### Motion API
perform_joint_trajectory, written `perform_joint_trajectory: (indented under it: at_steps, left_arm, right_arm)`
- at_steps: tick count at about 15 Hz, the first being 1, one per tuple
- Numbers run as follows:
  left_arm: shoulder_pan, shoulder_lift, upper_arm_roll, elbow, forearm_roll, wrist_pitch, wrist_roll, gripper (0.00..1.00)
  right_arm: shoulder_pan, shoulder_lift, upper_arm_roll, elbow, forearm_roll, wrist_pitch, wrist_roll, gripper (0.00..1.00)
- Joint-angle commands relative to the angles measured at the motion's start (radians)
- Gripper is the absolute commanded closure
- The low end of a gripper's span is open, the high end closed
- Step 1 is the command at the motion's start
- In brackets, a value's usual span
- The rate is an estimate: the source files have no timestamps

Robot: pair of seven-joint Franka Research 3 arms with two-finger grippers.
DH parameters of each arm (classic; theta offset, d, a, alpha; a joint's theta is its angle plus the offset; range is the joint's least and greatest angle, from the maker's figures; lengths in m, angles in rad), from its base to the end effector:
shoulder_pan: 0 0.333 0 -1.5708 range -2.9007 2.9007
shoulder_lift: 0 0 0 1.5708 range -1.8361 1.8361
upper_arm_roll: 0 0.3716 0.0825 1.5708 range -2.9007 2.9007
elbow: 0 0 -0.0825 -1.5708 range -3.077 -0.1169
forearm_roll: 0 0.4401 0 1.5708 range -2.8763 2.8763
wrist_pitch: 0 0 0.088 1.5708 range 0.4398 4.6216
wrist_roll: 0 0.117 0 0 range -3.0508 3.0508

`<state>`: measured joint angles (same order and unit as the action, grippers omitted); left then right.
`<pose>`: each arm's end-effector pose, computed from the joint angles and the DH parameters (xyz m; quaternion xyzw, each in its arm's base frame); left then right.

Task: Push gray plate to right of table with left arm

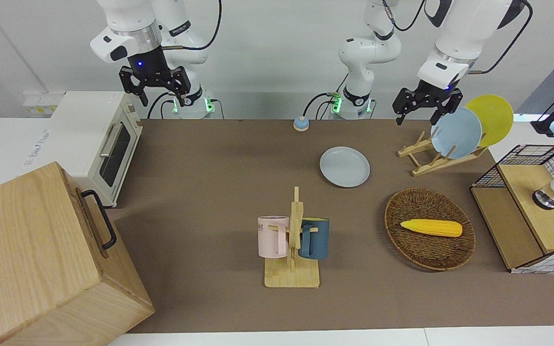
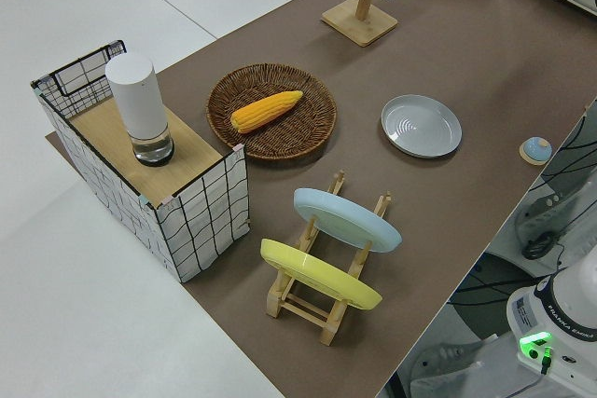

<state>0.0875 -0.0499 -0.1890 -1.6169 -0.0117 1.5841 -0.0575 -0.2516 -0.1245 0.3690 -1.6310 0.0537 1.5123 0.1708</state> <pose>0.5904 -0.0646 0.6764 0.9997 -0.0219 0.0080 0.0018 0.5550 0.0872 0.7010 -0.9996 0.0265 0.0019 0.0042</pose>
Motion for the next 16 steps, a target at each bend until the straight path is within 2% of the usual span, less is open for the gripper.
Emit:
perform_joint_trajectory:
  at_steps: [1, 6, 9, 11, 16]
  left_arm:
    - [0.009, -0.001, -0.012, 0.012, 0.013, -0.006, 0.011, 0.01]
    - [0.009, -0.004, -0.015, 0.002, 0.012, -0.006, 0.007, 0.01]
    - [0.009, -0.004, -0.018, -0.043, 0.012, -0.001, 0.001, 0.01]
    - [0.014, -0.004, -0.015, -0.108, 0.010, 0.025, 0.001, 0.01]
    - [0.023, -0.019, -0.001, -0.335, 0.006, 0.224, 0.004, 0.01]
  right_arm:
    - [-0.024, -0.027, 0.015, -0.027, 0.021, 0.000, 0.012, 0.005]
    - [-0.024, -0.027, 0.015, -0.027, 0.021, 0.000, 0.010, 0.005]
    - [-0.024, -0.027, 0.015, -0.027, 0.021, 0.000, 0.010, 0.005]
    - [-0.024, -0.027, 0.015, -0.027, 0.021, 0.000, 0.010, 0.005]
    - [-0.024, -0.027, 0.015, -0.027, 0.021, 0.000, 0.010, 0.005]
